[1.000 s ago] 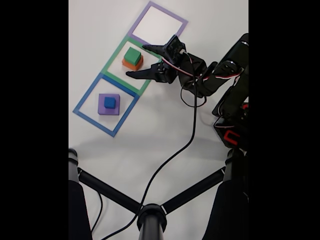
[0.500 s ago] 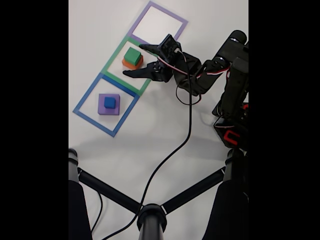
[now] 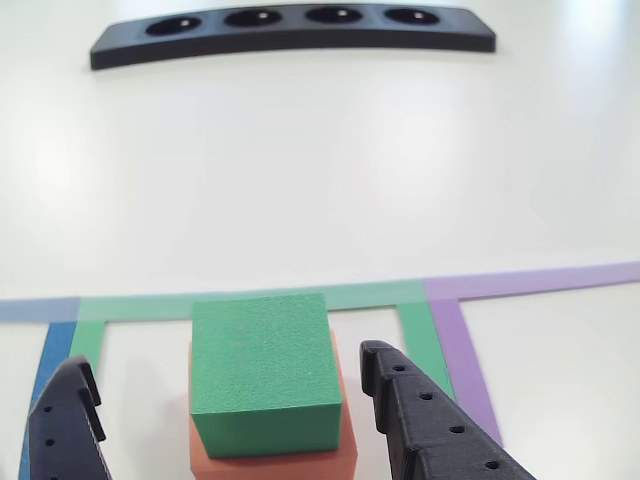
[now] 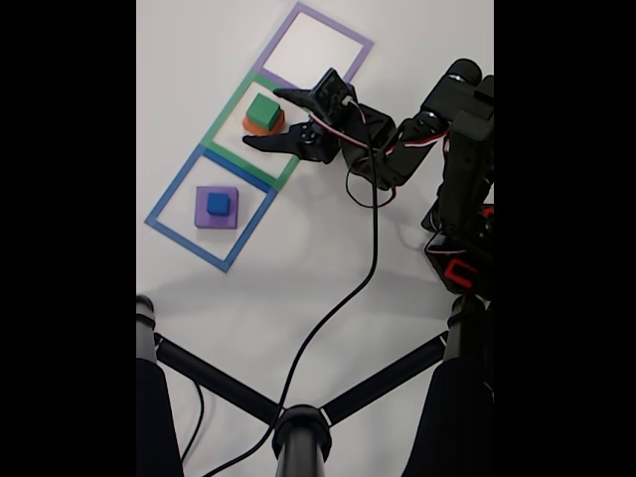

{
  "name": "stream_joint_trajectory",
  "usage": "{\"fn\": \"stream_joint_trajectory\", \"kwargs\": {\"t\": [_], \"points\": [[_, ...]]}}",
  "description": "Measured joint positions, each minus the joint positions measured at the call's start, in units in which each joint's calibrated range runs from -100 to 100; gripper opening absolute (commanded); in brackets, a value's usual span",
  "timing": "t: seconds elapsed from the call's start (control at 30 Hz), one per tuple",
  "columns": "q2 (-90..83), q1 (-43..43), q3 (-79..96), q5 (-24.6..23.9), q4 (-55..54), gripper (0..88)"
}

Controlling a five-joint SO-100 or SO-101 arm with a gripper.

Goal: Tower of hanoi

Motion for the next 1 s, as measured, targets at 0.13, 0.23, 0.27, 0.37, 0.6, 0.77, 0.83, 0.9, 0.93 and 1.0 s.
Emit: {"fn": "stream_joint_trajectory", "kwargs": {"t": [0.13, 0.23, 0.27, 0.37, 0.6, 0.77, 0.83, 0.9, 0.93, 1.0], "points": [[0.3, -0.4, 0.0, 0.0, -0.1, 24.4], [0.3, -0.7, -0.1, 0.0, -0.2, 23.7], [0.3, -1.0, -0.1, 0.0, -0.2, 22.9], [0.3, -1.4, -0.1, 0.0, -0.2, 20.9], [1.0, -1.3, -0.1, 0.0, -0.2, 15.9], [1.0, -1.4, -0.1, 0.0, -0.2, 11.9], [1.0, -1.4, -0.1, 0.0, -0.2, 10.1], [1.0, -1.6, -0.1, 0.0, -0.2, 8.6], [1.0, -1.6, -0.1, 0.0, -0.2, 8.0], [1.0, -1.6, -0.1, 0.0, -0.2, 7.9]]}}
